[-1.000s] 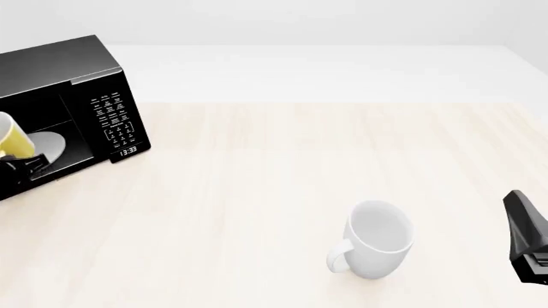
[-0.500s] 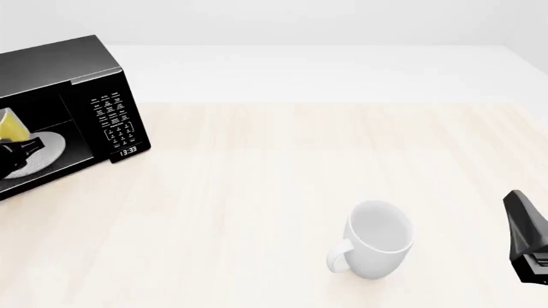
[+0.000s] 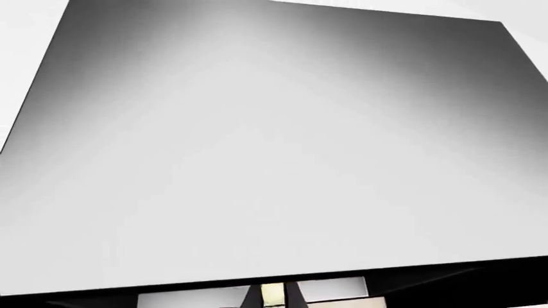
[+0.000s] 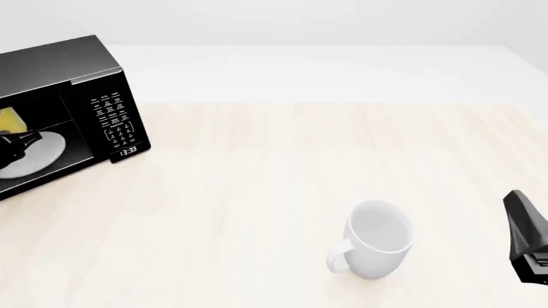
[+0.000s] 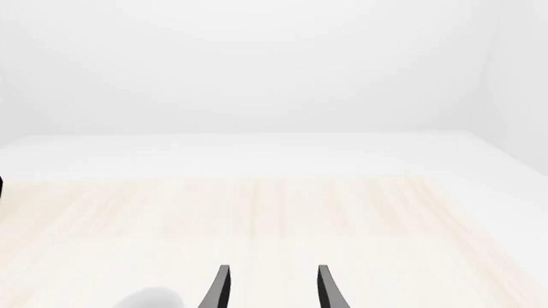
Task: Put the yellow and white mug in the microwave and close it.
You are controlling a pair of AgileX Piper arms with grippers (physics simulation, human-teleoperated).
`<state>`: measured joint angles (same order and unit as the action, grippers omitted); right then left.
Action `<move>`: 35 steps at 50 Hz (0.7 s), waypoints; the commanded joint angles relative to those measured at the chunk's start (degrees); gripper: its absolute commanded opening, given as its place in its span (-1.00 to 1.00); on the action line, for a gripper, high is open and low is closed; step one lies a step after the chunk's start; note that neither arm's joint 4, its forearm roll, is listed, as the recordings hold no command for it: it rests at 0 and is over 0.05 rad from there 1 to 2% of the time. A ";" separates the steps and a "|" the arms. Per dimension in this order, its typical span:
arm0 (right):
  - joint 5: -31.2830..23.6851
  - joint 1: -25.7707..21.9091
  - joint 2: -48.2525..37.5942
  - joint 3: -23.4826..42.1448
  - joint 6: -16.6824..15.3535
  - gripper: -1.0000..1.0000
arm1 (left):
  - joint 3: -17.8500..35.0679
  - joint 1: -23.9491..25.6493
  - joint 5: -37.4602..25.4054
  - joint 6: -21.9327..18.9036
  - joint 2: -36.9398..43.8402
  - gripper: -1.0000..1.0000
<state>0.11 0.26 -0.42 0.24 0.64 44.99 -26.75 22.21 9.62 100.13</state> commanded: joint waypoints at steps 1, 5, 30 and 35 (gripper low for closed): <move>0.00 -0.01 0.00 0.00 -0.01 1.00 | 1.98 -0.64 0.19 -0.22 1.64 -1.00; 0.00 0.01 0.00 0.00 0.00 1.00 | 2.39 -0.99 0.43 -0.40 2.54 -1.00; 0.00 0.00 -0.01 0.00 0.00 1.00 | 4.41 -1.38 0.67 -0.46 8.76 -1.00; 0.00 0.00 0.00 0.00 -0.02 1.00 | 4.72 -1.45 0.34 -0.50 9.18 -1.00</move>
<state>0.11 0.26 -0.42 0.24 0.64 48.71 -28.09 22.97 9.31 107.87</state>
